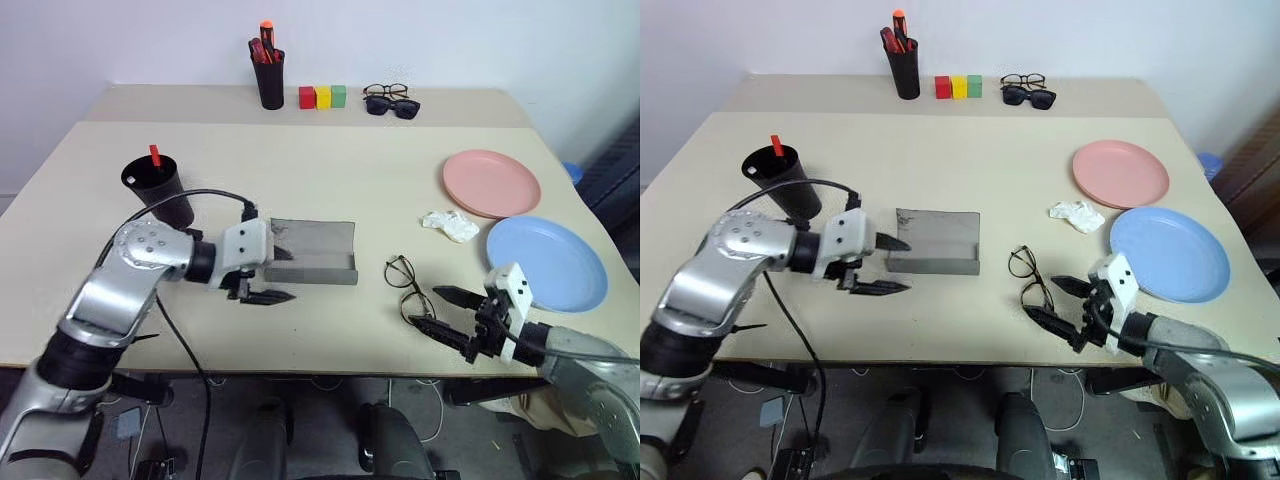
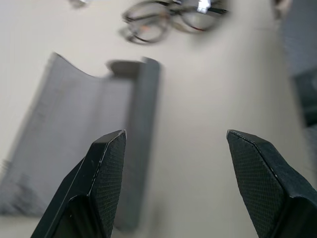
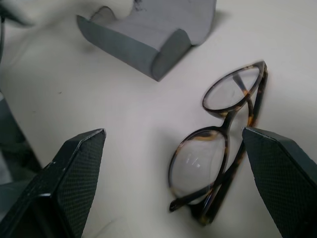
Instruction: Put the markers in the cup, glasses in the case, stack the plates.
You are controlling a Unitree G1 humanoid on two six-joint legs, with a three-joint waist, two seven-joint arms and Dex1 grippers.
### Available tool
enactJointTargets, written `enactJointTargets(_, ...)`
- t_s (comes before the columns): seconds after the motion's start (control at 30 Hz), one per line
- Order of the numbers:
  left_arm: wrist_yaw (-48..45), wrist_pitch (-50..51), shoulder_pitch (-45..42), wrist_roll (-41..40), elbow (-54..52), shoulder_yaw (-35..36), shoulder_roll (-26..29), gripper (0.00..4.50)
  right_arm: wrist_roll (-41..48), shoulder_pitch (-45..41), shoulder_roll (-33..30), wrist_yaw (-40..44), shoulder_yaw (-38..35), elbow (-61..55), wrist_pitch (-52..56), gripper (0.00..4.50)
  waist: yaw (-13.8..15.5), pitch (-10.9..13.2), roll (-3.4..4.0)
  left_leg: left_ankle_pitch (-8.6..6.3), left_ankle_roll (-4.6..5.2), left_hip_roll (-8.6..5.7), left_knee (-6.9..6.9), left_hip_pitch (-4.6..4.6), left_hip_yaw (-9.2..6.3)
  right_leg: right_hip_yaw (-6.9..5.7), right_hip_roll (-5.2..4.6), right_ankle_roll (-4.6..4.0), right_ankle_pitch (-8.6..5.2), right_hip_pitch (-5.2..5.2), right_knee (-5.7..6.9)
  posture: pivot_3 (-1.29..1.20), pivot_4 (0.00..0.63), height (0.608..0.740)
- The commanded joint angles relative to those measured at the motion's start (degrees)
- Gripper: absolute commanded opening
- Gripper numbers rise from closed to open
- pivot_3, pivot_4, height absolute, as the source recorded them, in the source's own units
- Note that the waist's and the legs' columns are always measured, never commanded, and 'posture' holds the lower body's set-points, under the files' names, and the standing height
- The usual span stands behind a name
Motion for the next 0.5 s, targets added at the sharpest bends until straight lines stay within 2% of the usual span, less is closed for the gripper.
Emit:
enactJointTargets(0.03, 0.19, 6.53, 2.66, -7.53, -6.7, 4.17, 1.96, 3.28, 1.15, -4.75, -1.83, 2.58, 1.05, 3.33, 2.69, 4.5, 0.04, 0.01, 0.0, 0.0, 0.0, -0.01, 0.01, -0.01, 0.01, 0.01, 0.0, 0.0, 0.0, 0.0, -0.02, 0.0, 0.15, 0.74)
enactJointTargets(0.33, 8.01, 10.41, 10.06, -11.19, -14.58, 5.99, 2.88, 3.28, 2.29, -17.2, -3.81, 6.94, 5.96, 9.22, 11.5, 4.5, -0.17, 0.02, -0.01, 0.0, 0.0, 0.0, 0.02, -0.02, 0.02, 0.01, 0.02, 0.03, -0.02, -0.02, 0.0, 0.0, 0.15, 0.74)
enactJointTargets(0.5, 10.68, 12.04, 11.37, -13.37, -16.45, 6.63, 3.27, 3.28, 1.09, -20.09, -4.57, 8.78, 8.07, 11.43, 13.24, 4.5, 0.0, 0.02, -0.01, 0.0, 0.0, -0.01, 0.01, -0.03, 0.02, 0.01, 0.03, 0.03, -0.02, -0.03, 0.0, 0.0, 0.15, 0.74)
